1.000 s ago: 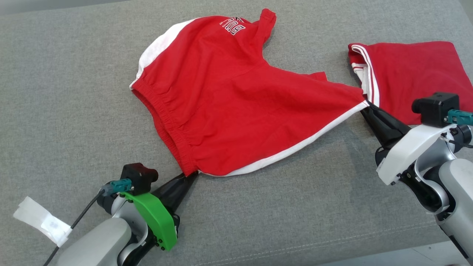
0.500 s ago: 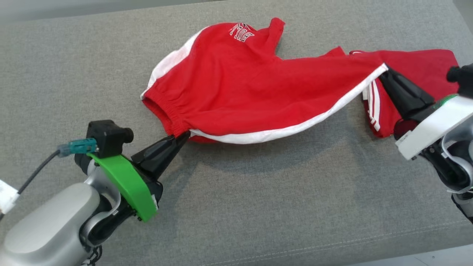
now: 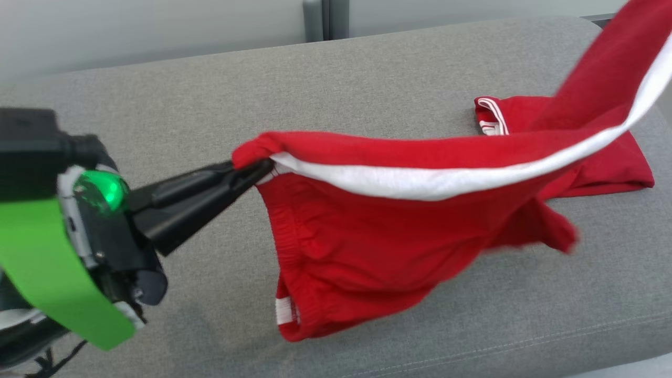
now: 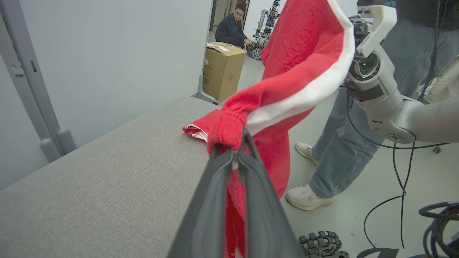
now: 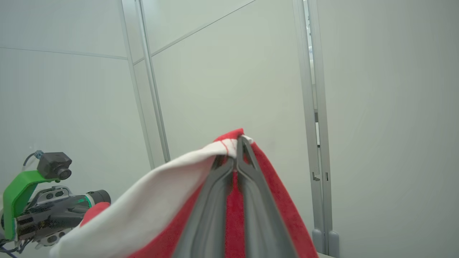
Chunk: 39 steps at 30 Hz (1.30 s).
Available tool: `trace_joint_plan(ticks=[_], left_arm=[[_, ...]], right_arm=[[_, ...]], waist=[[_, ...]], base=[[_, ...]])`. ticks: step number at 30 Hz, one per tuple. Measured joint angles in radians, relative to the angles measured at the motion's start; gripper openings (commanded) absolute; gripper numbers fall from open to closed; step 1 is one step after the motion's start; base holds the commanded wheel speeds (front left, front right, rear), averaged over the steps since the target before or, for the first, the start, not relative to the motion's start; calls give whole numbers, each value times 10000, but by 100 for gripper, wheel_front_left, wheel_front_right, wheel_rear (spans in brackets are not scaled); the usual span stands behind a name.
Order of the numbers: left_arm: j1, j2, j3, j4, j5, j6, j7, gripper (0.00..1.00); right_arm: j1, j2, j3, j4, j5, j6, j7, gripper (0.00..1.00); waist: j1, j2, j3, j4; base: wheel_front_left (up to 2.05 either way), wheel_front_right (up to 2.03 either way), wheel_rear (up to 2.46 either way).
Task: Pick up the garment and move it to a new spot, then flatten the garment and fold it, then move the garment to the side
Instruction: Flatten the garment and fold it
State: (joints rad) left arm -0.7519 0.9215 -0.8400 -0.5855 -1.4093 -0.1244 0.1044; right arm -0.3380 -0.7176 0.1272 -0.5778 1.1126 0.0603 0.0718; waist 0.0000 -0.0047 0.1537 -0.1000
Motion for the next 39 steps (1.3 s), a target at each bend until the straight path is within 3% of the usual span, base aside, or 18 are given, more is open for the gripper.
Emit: trace_joint_plan(ticks=[4,7,10,12,14,17,20,25,27,32,39], left_arm=[[-481,646,734,-416,-1337,36,625,0],[-773,765,953,-203,-2378,428,1168,0],[-843,765,903,426,-2874,640,1549,0],[-898,765,648,1300,-3139,915,2048,0],[-1044,738,384,2328,-3045,1229,2495,0],[-1895,449,299,3889,-2086,1722,2744,0],[-3298,-479,608,4876,-499,2132,2274,0],[-5241,-1981,888,5542,2155,2211,863,0],[-5460,-2479,928,5626,2268,2211,428,0],[-5069,-2945,583,5384,2533,2151,-520,0],[-2277,-3032,-341,5106,2863,1764,-1948,0]], right_arm=[[26,-470,-627,-245,755,-424,594,0],[188,-631,-686,-96,1358,-633,1053,0],[200,-477,-378,263,1712,-713,1338,0],[124,-67,117,683,2036,-713,1544,0],[-365,522,780,1279,2217,-922,1751,0],[-2051,1264,1406,2174,1785,-1503,1927,0],[-4667,2050,1381,3039,617,-1843,1561,0],[-7556,2824,1191,3967,-1034,-1871,608,0],[-8024,3285,1137,4105,-1233,-1868,234,0],[-7371,3990,1825,4075,-1356,-1860,-184,0],[-2946,3835,2901,3825,-1434,-1860,-360,0]], waist=[[0,0,35,-193],[0,0,241,-266],[0,0,437,-286],[0,0,667,-279],[0,0,912,-253],[0,0,1287,-194],[0,0,1672,-125],[0,0,2329,-16],[0,0,2597,14],[0,0,3272,32],[0,0,4209,29]], base=[[0,0,0],[0,0,0],[0,0,0],[0,0,0],[0,0,0],[0,0,0],[0,0,0],[0,0,0],[0,0,0],[0,0,0],[0,0,0]])
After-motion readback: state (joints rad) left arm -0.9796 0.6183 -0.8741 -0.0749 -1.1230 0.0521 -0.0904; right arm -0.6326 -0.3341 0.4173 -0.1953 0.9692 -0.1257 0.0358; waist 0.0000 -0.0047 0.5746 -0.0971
